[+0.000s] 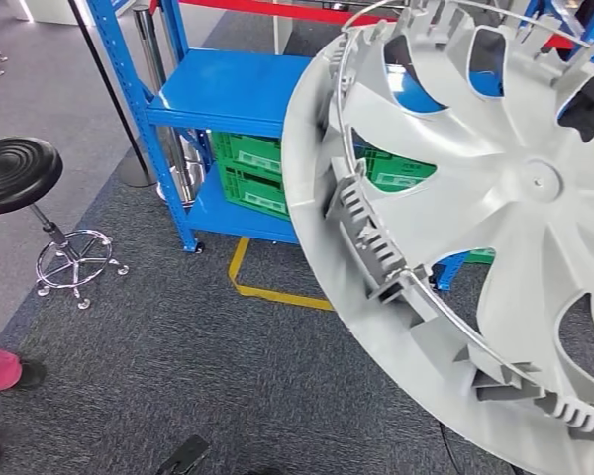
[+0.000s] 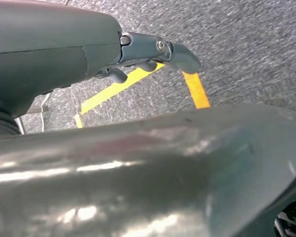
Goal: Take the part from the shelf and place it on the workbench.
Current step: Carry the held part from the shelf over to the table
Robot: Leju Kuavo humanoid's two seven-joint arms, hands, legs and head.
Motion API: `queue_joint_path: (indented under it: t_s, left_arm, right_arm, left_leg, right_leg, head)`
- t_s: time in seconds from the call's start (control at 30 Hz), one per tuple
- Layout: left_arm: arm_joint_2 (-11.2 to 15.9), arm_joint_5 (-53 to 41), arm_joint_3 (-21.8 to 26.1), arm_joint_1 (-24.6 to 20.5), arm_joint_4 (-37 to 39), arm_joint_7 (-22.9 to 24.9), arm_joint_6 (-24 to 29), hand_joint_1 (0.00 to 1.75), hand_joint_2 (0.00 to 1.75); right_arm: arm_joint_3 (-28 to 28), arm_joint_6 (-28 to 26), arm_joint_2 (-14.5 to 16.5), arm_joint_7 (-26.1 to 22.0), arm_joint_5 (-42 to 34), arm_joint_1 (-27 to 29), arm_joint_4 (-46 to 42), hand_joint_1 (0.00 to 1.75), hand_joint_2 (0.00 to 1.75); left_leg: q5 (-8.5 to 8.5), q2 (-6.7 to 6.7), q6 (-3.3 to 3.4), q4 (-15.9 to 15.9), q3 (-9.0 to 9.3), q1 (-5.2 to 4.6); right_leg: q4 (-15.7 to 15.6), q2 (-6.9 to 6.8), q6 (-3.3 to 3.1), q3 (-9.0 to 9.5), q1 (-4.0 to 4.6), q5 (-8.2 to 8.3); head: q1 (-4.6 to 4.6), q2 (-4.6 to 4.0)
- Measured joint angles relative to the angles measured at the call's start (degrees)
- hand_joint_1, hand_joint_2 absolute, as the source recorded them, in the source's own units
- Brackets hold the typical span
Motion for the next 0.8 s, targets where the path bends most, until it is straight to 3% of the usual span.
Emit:
queue_joint_path:
  t_s: [0.03, 0.1, 0.13, 0.17, 0.23, 0.27, 0.3, 0.37, 0.4, 0.43, 0.5, 0.57, 0.63, 0.67, 0.7, 0.73, 0.8]
  left_arm:
    - [0.02, -0.02, 0.0, 0.07, 0.0, 0.0, -0.02, 0.0, 0.0]
    - [0.04, -0.09, 0.0, 0.15, 0.0, 0.0, -0.04, 0.0, 0.0]
    - [0.04, -0.12, 0.0, 0.17, 0.0, 0.0, -0.05, 0.0, 0.0]
    - [0.04, -0.14, 0.0, 0.17, 0.0, 0.0, -0.05, 0.0, 0.0]
    - [0.04, -0.18, -0.02, 0.16, 0.0, -0.01, -0.05, 0.0, 0.0]
    - [0.03, -0.22, -0.03, 0.16, -0.01, -0.04, -0.05, 0.0, 0.0]
    - [0.03, -0.3, -0.05, 0.14, -0.05, -0.09, -0.05, 0.0, 0.0]
    - [0.01, -0.45, -0.09, 0.08, -0.21, -0.2, -0.02, 0.0, 0.0]
    - [0.01, -0.5, -0.1, 0.06, -0.27, -0.24, 0.0, 0.0, 0.0]
    - [0.0, -0.51, -0.11, 0.06, -0.31, -0.26, 0.02, 0.0, 0.0]
    - [0.02, -0.51, -0.1, 0.13, -0.31, -0.26, 0.02, 0.0, 0.0]
    - [0.07, -0.5, -0.09, 0.14, -0.32, -0.26, 0.04, 0.0, 0.0]
    - [0.06, -0.49, -0.1, 0.15, -0.33, -0.26, 0.04, 0.0, 0.0]
    - [0.04, -0.5, -0.1, 0.22, -0.33, -0.27, 0.02, 0.0, 0.0]
    - [0.03, -0.5, -0.1, 0.32, -0.33, -0.28, -0.01, 0.0, 0.0]
    - [0.02, -0.52, -0.1, 0.4, -0.33, -0.3, -0.03, 0.0, 0.0]
    - [0.01, -0.57, -0.11, 0.46, -0.33, -0.39, -0.03, 0.0, 0.0]
  right_arm:
    - [0.0, 0.01, 0.0, -0.02, -0.01, -0.11, 0.01, 1.75, 1.75]
    - [-0.01, 0.01, 0.01, -0.05, 0.0, -0.2, 0.01, 1.75, 1.75]
    - [-0.02, 0.01, 0.01, -0.07, 0.01, -0.2, 0.01, 1.75, 1.75]
    - [-0.02, 0.01, 0.02, -0.07, 0.02, -0.2, 0.01, 1.75, 1.75]
    - [-0.02, 0.01, 0.02, -0.1, 0.02, -0.2, 0.02, 1.75, 1.75]
    - [-0.02, 0.01, 0.01, -0.12, 0.02, -0.19, 0.02, 1.75, 1.75]
    - [-0.02, 0.01, 0.01, -0.14, 0.02, -0.16, 0.02, 1.75, 1.75]
    - [-0.03, 0.01, 0.02, -0.24, 0.03, -0.12, 0.02, 1.75, 1.75]
    - [-0.03, 0.0, 0.02, -0.33, 0.03, -0.12, 0.03, 1.75, 1.75]
    - [-0.03, 0.0, 0.02, -0.42, 0.03, -0.13, 0.04, 1.75, 1.75]
    - [-0.01, -0.01, 0.01, -0.54, 0.01, -0.17, 0.05, 1.75, 1.75]
    - [0.0, 0.01, 0.0, -0.61, 0.0, -0.19, 0.07, 1.75, 1.75]
    - [0.01, 0.01, 0.0, -0.71, -0.01, -0.18, 0.13, 1.75, 1.75]
    - [0.02, 0.01, 0.0, -0.75, -0.01, -0.17, 0.2, 1.75, 1.75]
    - [0.03, 0.01, 0.0, -0.78, -0.01, -0.17, 0.29, 1.75, 1.75]
    - [0.04, 0.01, 0.0, -0.78, 0.0, -0.17, 0.38, 1.75, 1.75]
    - [0.04, 0.01, 0.0, -0.76, 0.01, -0.23, 0.47, 1.75, 1.75]
  left_leg:
    - [-2.41, -0.03, -0.31, 1.25, -0.35, 0.05]
    - [-10.02, -0.02, -0.94, 7.95, -1.27, 0.23]
    - [-12.73, -0.01, -1.26, 12.28, -1.52, 0.32]
    - [-13.81, -0.01, -1.52, 16.07, -1.45, 0.41]
    - [-11.84, 0.0, -1.86, 18.91, 0.57, 0.59]
    - [-10.59, 0.01, -1.93, 17.21, 3.02, 0.66]
    - [-10.56, 0.02, -1.9, 13.55, 6.7, 0.7]
    - [-13.57, 0.03, -1.24, 4.13, 14.18, 0.53]
    - [-15.08, 0.03, -0.78, 1.02, 16.38, 0.35]
    - [-15.71, 0.03, -0.25, -0.54, 17.12, 0.15]
    - [-14.95, 0.18, 0.79, -0.83, 16.74, 0.09]
    - [-13.93, 0.36, 1.74, -1.03, 16.04, 0.13]
    - [-13.05, 0.41, 2.11, -0.93, 14.91, -0.07]
    - [-12.65, 0.41, 2.13, -0.88, 14.33, -0.18]
    - [-12.29, 0.4, 2.11, -0.82, 13.82, -0.28]
    - [-12.0, 0.39, 2.05, -0.75, 13.41, -0.35]
    - [-11.65, 0.34, 1.83, -0.62, 12.96, -0.41]
  right_leg:
    - [-0.15, -0.14, -0.37, -0.84, -0.14, 1.03]
    - [-0.19, -0.38, -0.77, -2.85, -0.32, 2.96]
    - [-0.14, -0.53, -0.79, -3.82, -0.34, 3.91]
    - [-0.04, -0.69, -0.72, -4.92, -0.36, 4.86]
    - [0.37, -0.89, -0.39, -7.35, -0.46, 6.61]
    - [0.68, -0.91, -0.12, -8.73, -0.54, 7.33]
    - [1.07, -0.9, 0.23, -9.9, -0.6, 7.89]
    - [1.89, -0.98, 0.94, -11.29, -0.64, 8.68]
    - [2.13, -1.07, 1.29, -11.52, -0.71, 9.05]
    - [2.23, -1.15, 1.64, -11.58, -0.82, 9.44]
    - [2.68, -0.98, 2.28, -12.07, -1.13, 9.39]
    - [6.67, -0.42, 2.72, -14.02, -1.3, 6.37]
    - [14.22, 0.03, 2.98, -16.94, -1.37, 2.01]
    - [17.13, 0.12, 3.02, -17.84, -1.38, 0.79]
    - [18.19, 0.16, 2.99, -17.75, -1.38, 0.56]
    - [16.91, 0.17, 2.88, -16.44, -1.38, 1.35]
    - [9.29, 0.21, 2.49, -11.3, -1.36, 4.1]
  head:
    - [-0.13, -0.01]
    - [-0.34, -0.01]
    - [-0.43, -0.01]
    - [-0.41, -0.01]
    - [-0.43, -0.01]
    - [-0.44, -0.01]
    - [-0.47, -0.01]
    - [-0.44, 0.0]
    - [-0.45, 0.0]
    - [-0.46, 0.01]
    - [-0.47, 0.01]
    - [-0.14, 0.02]
    - [0.15, 0.02]
    - [0.18, 0.02]
    - [0.19, 0.02]
    - [0.19, 0.02]
    - [0.18, 0.02]
